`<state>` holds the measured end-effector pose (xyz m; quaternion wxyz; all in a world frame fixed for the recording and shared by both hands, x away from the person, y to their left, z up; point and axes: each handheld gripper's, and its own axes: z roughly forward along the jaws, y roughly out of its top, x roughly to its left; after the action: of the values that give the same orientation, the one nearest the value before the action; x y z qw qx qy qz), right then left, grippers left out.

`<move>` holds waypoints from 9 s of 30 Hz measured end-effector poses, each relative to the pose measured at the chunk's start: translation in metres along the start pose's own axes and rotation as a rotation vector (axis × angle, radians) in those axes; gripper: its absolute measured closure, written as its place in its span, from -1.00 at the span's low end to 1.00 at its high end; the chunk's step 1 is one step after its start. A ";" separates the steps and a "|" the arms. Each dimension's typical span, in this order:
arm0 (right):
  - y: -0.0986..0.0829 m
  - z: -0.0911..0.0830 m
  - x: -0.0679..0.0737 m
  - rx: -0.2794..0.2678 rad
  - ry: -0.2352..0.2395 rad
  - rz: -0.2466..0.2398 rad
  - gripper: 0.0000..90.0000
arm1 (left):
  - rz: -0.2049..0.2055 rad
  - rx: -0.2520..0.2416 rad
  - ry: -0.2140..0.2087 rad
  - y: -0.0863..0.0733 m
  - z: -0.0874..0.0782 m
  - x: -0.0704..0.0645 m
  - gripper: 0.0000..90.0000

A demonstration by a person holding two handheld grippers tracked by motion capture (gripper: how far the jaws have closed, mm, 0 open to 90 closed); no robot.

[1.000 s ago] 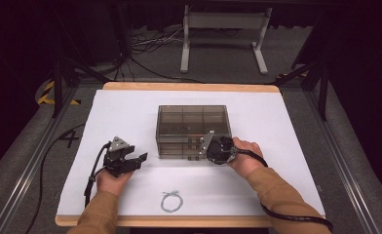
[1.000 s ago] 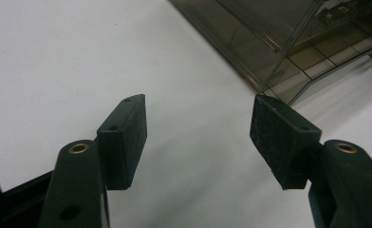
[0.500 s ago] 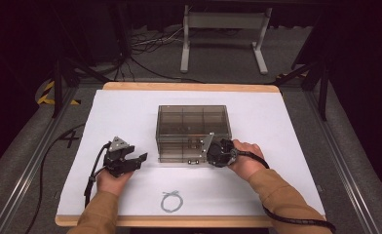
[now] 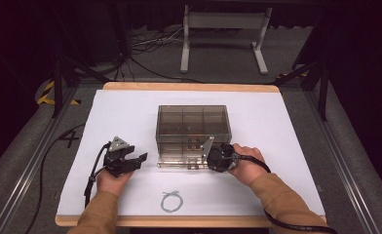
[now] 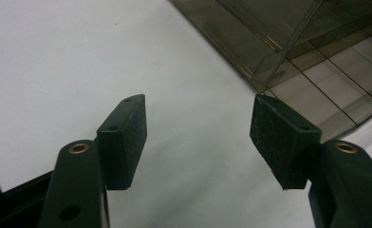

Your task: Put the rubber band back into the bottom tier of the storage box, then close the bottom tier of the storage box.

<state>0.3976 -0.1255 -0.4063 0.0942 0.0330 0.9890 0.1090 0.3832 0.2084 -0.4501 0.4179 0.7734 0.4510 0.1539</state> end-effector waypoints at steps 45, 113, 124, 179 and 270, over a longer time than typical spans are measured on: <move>0.002 -0.005 0.032 0.035 0.106 -0.025 0.95 | 0.000 0.000 0.001 0.000 0.000 0.000 -0.16; 0.011 -0.031 0.050 -0.264 0.104 0.143 0.66 | 0.000 -0.003 0.000 0.000 0.000 0.000 -0.15; 0.027 -0.021 0.059 -0.354 0.130 0.152 0.65 | 0.005 0.008 0.004 -0.001 -0.001 0.000 -0.16; 0.075 0.020 0.084 -0.350 0.104 -0.038 0.49 | 0.011 0.009 -0.003 -0.001 -0.001 -0.001 -0.16; 0.049 -0.051 0.051 -0.318 -0.014 0.194 1.00 | 0.007 0.006 -0.005 0.000 0.000 -0.001 -0.16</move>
<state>0.3400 -0.0838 -0.3557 0.0944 0.1135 0.9508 0.2724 0.3825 0.2080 -0.4502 0.4161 0.7766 0.4478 0.1522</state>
